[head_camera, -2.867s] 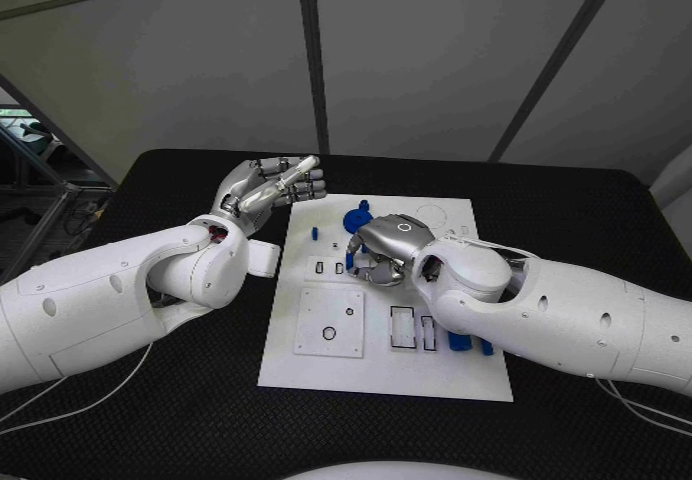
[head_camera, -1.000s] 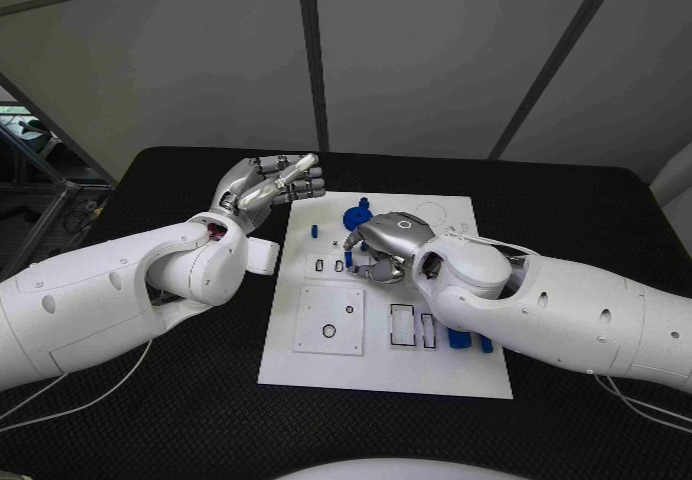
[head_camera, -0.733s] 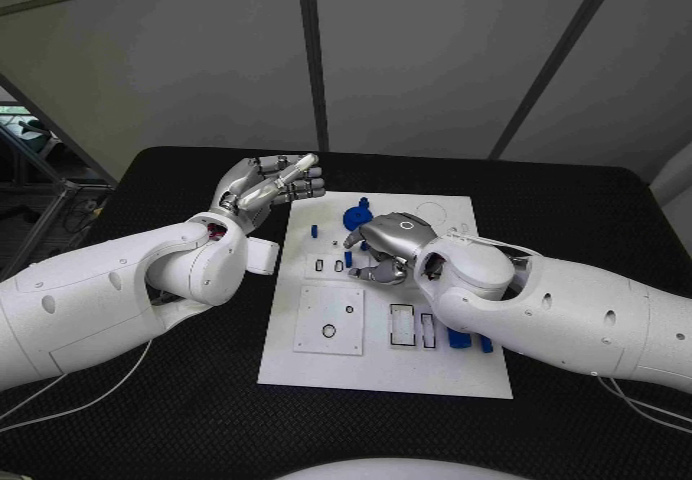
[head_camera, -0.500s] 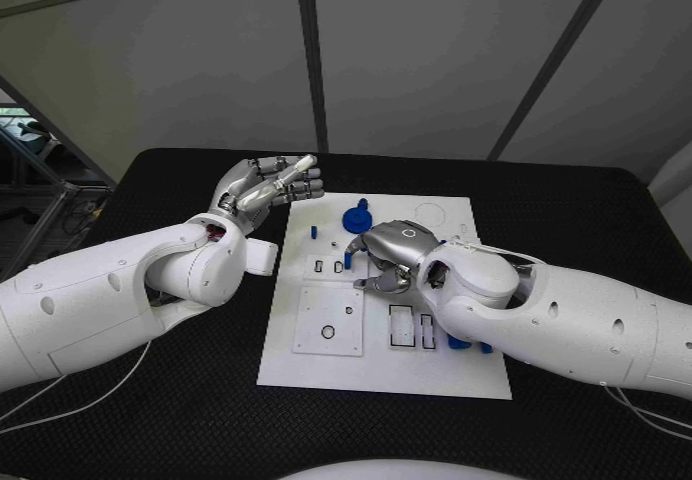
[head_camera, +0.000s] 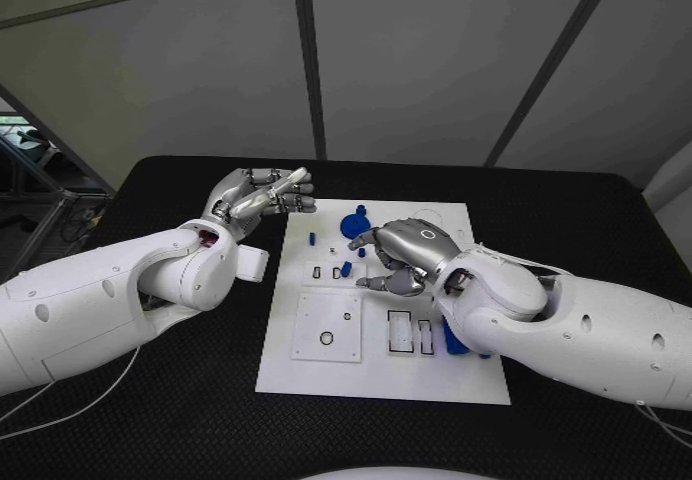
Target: Assemble the parts on the task board
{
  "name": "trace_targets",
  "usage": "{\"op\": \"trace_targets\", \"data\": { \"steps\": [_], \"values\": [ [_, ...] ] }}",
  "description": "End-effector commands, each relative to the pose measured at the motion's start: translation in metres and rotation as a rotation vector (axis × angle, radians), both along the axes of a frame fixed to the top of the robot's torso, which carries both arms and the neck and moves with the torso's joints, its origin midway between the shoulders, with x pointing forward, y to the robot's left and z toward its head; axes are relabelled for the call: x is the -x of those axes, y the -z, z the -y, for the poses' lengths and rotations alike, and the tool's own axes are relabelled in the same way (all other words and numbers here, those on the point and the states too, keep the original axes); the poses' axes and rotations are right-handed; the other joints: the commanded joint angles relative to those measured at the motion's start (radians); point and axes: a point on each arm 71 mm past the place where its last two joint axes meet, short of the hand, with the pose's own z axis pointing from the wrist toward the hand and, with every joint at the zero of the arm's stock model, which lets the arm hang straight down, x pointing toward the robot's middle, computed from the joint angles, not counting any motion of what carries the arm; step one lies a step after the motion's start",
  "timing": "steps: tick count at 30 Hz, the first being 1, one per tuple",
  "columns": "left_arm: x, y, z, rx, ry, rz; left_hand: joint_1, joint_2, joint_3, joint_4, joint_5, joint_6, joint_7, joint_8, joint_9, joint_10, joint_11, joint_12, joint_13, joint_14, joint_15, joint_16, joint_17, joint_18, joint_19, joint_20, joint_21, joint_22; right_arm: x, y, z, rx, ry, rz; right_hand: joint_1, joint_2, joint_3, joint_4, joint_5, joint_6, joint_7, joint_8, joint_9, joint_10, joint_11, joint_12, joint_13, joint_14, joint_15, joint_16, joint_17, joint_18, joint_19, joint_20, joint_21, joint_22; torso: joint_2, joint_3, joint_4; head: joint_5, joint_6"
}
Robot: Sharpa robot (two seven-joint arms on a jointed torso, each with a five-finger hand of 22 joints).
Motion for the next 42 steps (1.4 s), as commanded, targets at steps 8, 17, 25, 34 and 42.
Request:
{"op": "trace_targets", "data": {
  "steps": [8,17,25,34,42],
  "values": [
    [0.0,0.012,0.005,-0.297,0.163,-0.052,-0.014,-0.018,-0.003,0.013,0.001,0.064,-0.027,-0.003,0.001,0.12,-0.047,-0.009,0.013,0.212,-0.068,0.136,0.156,-0.01,0.175,-0.072,0.121,0.058,-0.009,-0.02,0.019,-0.167,0.016,0.02,0.027,-0.008,-0.017,0.027,0.003,-0.03,0.002,0.015,-0.006,-0.031,0.002,-0.034,-0.042,0.063,0.005,-0.027,0.099,0.02,-0.032,0.0,-0.047,-0.062,-0.027,0.0002,-0.0021,-0.001,0.002],
    [-0.003,0.016,0.005,-0.609,0.251,-0.067,-0.028,-0.042,-0.008,0.04,0.005,0.122,-0.064,0.02,0.024,0.262,-0.097,0.082,0.101,0.331,-0.118,0.605,0.613,-0.011,0.268,-0.122,0.287,0.162,-0.015,-0.029,0.042,-0.284,0.029,-0.113,0.082,0.048,0.024,0.001,0.013,0.095,-0.006,0.106,0.017,-0.075,-0.008,-0.086,-0.106,0.041,-0.002,-0.081,0.018,0.038,-0.076,-0.006,-0.121,-0.174,-0.043,0.001,0.0028,0.001,-0.005],
    [-0.016,-0.002,0.012,-0.992,0.323,-0.056,-0.073,-0.038,-0.06,0.111,0.017,0.12,-0.12,0.154,0.154,0.188,-0.143,0.494,0.477,0.359,-0.157,1.141,1.149,-0.056,0.326,-0.154,0.681,0.603,-0.032,-0.035,0.082,-0.513,0.041,-0.387,0.108,0.07,0.105,-0.039,0.004,0.192,-0.02,0.099,-0.003,-0.315,-0.008,-0.596,-0.594,-0.185,-0.003,-0.746,-0.663,0.05,-0.202,-0.014,-0.338,-0.325,-0.061,0.0026,-0.0033,0.007,-0.016],
    [-0.036,-0.016,0.042,-1.338,0.372,-0.095,-0.211,-0.063,-0.21,0.191,-0.001,0.062,-0.11,0.267,0.273,0.152,-0.138,0.76,0.725,0.408,-0.151,1.281,1.302,-0.088,0.392,-0.157,0.873,0.874,-0.057,-0.033,0.114,-0.67,0.117,-0.457,0.089,0.049,0.161,-0.061,0.015,0.216,0.004,0.039,-0.02,-0.311,0.018,-0.924,-0.885,-0.252,0.036,-1.059,-0.769,0.036,-0.272,0.037,-0.507,-0.422,-0.084,0.0111,-0.0067,0.016,-0.027],
    [-0.053,-0.008,0.068,-1.468,0.403,-0.149,-0.204,-0.041,-0.244,0.191,-0.001,0.033,-0.108,0.297,0.309,0.126,-0.136,0.783,0.744,0.404,-0.149,1.278,1.299,-0.086,0.377,-0.154,0.879,0.881,-0.065,-0.031,0.117,-0.707,0.135,-0.46,0.055,0.039,0.198,-0.084,0.016,0.252,0.011,-0.014,-0.019,-0.208,0.025,-1.082,-1.084,-0.243,0.055,-1.264,-0.882,0.044,-0.287,0.082,-0.628,-0.496,-0.086,0.0123,-0.0097,0.021,-0.029]
  ]
}}
